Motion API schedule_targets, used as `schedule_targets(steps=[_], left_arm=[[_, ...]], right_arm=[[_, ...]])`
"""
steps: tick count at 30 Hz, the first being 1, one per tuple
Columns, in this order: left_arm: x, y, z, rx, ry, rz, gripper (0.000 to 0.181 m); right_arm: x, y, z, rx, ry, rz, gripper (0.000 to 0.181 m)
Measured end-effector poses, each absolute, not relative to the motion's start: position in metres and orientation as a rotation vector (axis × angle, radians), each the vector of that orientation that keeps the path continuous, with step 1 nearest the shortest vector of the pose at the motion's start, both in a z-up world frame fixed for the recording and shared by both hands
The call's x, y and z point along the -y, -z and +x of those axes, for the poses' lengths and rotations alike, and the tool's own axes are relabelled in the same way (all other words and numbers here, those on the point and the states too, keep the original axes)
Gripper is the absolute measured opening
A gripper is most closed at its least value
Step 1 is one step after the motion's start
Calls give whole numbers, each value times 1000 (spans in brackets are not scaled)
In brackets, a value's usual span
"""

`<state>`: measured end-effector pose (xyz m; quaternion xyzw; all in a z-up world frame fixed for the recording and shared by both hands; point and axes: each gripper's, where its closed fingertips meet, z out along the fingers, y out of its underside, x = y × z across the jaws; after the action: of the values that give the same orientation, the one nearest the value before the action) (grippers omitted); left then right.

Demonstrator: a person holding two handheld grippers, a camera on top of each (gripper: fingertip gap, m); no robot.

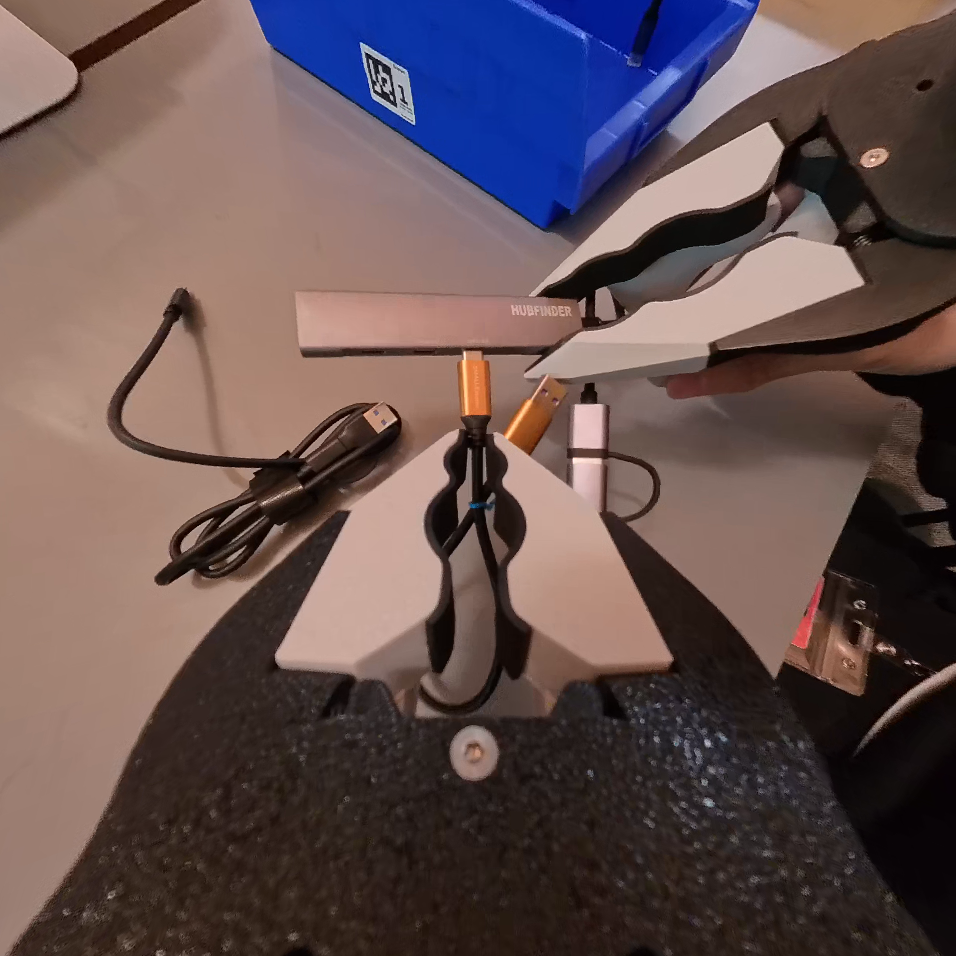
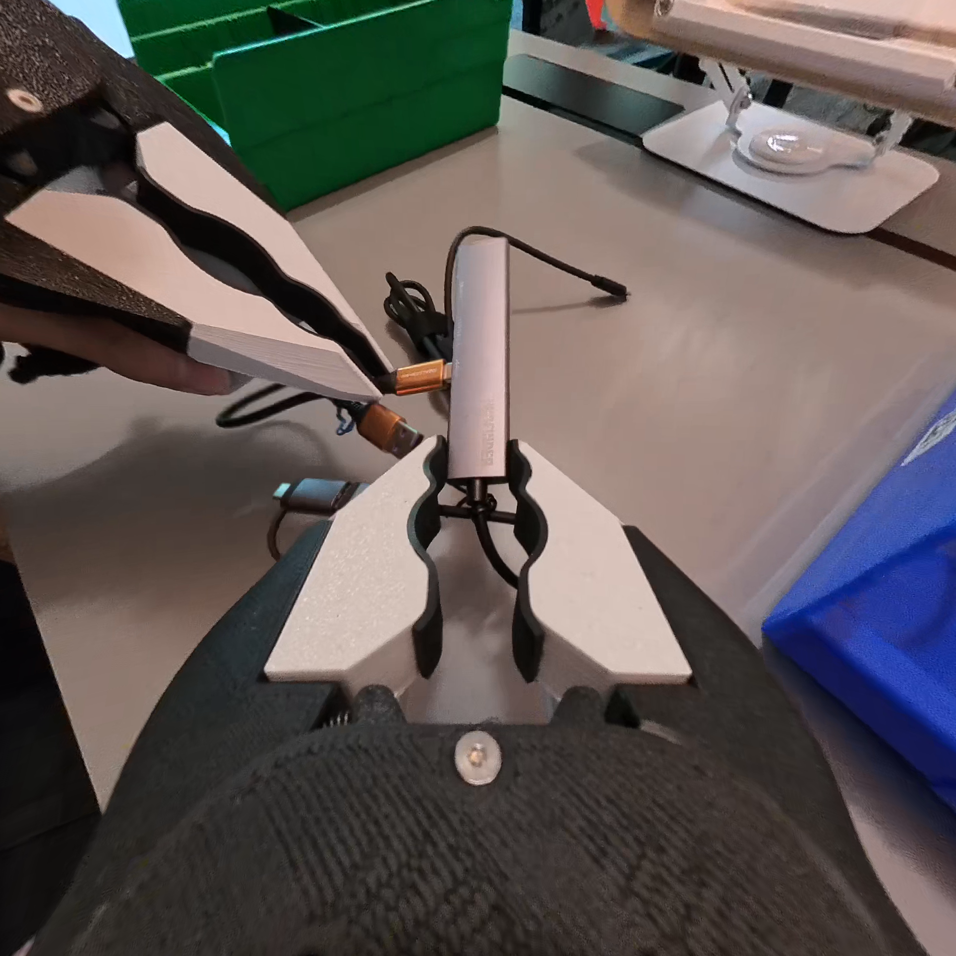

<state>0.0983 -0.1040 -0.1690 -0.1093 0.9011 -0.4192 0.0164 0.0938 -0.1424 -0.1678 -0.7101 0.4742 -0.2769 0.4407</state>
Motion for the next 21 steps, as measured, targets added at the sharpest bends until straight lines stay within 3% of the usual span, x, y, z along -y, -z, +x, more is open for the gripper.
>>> schedule_targets(steps=[1,21], left_arm=[[104,169,99,-2780,1294,-325,4],[109,156,101,-2536,1222,-119,4]], right_arm=[[142,168,94,-1162,700,-1779,23],[145,165,91,-966,906,-1965,24]])
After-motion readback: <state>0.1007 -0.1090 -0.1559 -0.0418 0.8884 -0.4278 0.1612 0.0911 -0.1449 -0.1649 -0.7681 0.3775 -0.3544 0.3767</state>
